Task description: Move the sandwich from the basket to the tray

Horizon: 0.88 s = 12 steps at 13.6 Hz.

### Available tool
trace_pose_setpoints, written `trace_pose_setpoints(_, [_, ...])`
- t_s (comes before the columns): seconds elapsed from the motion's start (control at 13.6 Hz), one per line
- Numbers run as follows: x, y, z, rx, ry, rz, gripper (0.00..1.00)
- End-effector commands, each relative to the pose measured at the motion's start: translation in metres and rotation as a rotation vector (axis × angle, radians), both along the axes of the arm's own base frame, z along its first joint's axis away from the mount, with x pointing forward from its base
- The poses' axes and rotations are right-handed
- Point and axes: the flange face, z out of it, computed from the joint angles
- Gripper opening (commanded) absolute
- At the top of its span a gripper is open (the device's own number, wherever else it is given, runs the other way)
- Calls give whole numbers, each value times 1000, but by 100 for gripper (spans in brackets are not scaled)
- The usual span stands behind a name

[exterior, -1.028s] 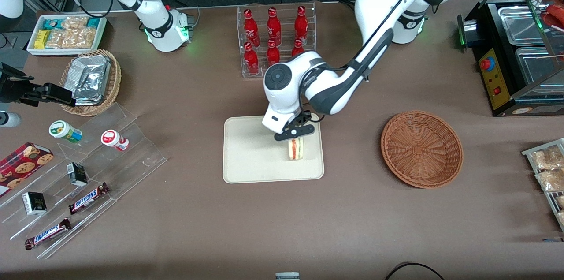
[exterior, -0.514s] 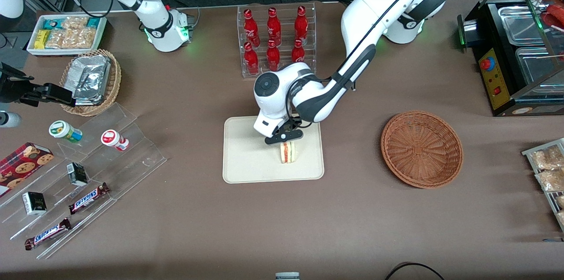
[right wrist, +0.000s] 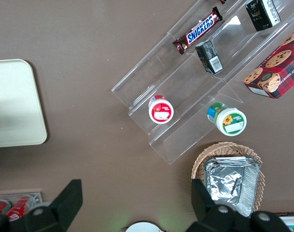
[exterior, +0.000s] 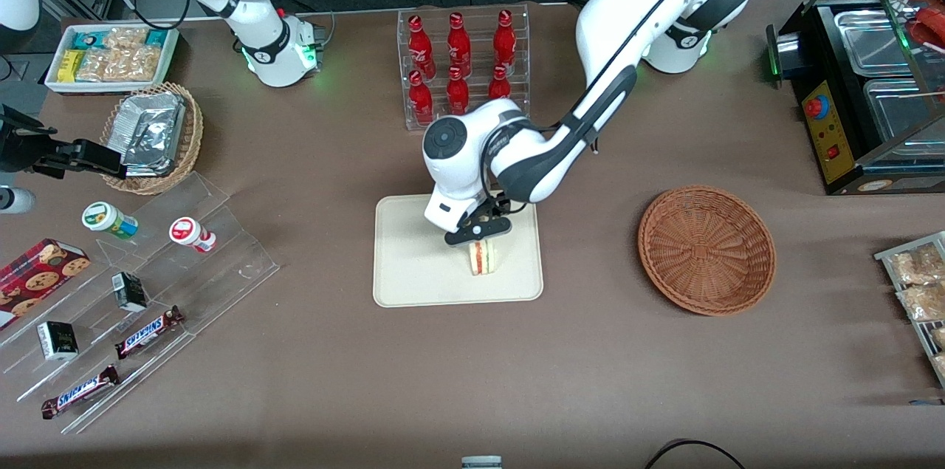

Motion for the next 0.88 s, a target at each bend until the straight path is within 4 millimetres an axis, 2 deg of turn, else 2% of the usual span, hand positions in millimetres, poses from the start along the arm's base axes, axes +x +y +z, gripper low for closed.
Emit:
trace_pose_setpoints(0.0, [12,33,89,-36,-41,127,100])
trace_pose_setpoints(0.15, [11,62,147,-12,-42,181,100])
trace_pose_setpoints(0.29, [19,116,201,38,-26,255,100])
trace_pose_setpoints(0.44, [18,165,257,13,-11,282,100])
trace_pose_setpoints(0.66, [14,255,314,-7,109,207,100])
trace_pose_setpoints(0.81, [2,303,340,-13,148,116,100])
